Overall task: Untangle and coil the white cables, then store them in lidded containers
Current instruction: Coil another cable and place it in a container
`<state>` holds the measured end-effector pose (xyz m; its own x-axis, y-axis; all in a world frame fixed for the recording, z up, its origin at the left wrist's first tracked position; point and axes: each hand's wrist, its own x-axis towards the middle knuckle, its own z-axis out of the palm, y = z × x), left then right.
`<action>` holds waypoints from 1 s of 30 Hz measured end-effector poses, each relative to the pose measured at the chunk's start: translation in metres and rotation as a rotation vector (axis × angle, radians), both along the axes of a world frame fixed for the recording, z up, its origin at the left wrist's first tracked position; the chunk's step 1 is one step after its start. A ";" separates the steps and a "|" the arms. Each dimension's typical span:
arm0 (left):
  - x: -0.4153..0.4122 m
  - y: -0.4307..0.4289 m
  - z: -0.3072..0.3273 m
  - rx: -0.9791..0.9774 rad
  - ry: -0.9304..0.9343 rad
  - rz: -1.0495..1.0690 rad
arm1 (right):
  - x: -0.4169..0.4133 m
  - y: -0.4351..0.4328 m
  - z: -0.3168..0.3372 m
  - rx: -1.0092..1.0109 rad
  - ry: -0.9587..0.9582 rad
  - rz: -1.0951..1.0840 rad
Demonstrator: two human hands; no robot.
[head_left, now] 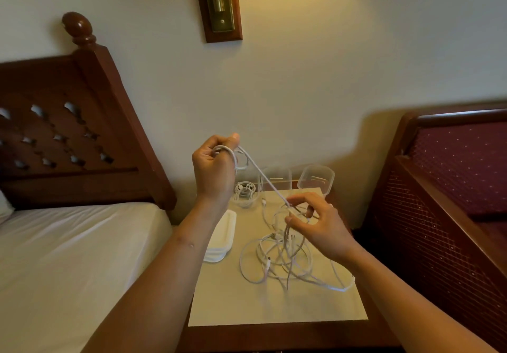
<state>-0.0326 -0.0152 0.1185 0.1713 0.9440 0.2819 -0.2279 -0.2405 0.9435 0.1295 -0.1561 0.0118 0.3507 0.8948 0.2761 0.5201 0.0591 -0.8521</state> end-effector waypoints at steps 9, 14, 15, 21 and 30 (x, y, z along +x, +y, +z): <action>-0.001 0.007 -0.027 0.210 0.618 -0.173 | 0.009 0.005 -0.006 -0.073 0.150 -0.098; 0.013 -0.004 -0.046 0.143 0.835 -0.280 | 0.001 0.011 0.006 -0.019 0.061 -0.061; 0.018 -0.006 -0.047 0.143 0.811 -0.271 | -0.001 0.011 0.008 -0.014 0.034 -0.053; 0.036 -0.011 -0.046 0.178 0.738 -0.344 | -0.008 0.009 0.013 0.025 -0.092 -0.025; 0.034 -0.005 -0.012 -0.079 0.047 -0.154 | -0.002 -0.011 -0.056 -0.105 -0.460 -0.062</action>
